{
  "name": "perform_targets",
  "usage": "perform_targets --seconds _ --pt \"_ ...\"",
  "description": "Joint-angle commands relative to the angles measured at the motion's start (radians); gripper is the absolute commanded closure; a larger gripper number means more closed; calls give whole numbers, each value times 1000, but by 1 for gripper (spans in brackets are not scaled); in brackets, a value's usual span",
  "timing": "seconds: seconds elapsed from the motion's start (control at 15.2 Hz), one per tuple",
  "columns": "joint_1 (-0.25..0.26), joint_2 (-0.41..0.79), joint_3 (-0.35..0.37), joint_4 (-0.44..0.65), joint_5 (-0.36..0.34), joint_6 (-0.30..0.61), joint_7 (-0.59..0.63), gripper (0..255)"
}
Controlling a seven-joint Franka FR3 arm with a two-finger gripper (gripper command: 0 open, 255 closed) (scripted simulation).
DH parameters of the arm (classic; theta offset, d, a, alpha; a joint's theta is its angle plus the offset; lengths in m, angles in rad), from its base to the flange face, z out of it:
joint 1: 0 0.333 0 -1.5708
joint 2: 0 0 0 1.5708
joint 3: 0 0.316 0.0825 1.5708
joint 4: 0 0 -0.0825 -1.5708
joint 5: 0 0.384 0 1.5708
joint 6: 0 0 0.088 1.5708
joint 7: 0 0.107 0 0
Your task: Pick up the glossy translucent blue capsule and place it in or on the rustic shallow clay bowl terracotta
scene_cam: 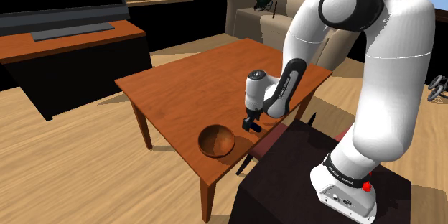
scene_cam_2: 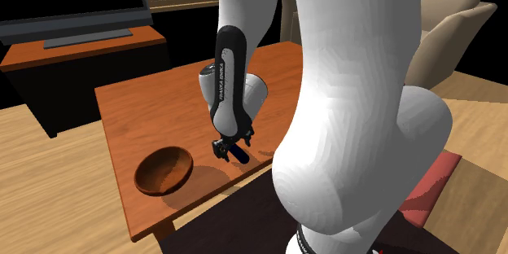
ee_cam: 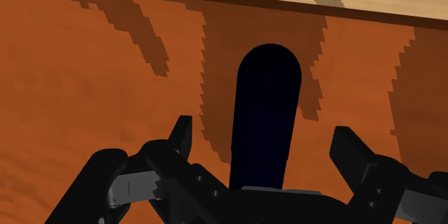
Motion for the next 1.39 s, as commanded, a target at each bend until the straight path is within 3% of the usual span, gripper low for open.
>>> perform_targets --seconds 0.0,0.33,0.4,0.99,1.32 --pt "3 8 -5 3 -5 6 4 0" --pt "3 8 -5 3 -5 6 4 0" --pt "3 8 -5 3 -5 6 4 255" --pt "3 8 -5 3 -5 6 4 255" --pt "-41 -85 48 -30 53 -56 -58 255"
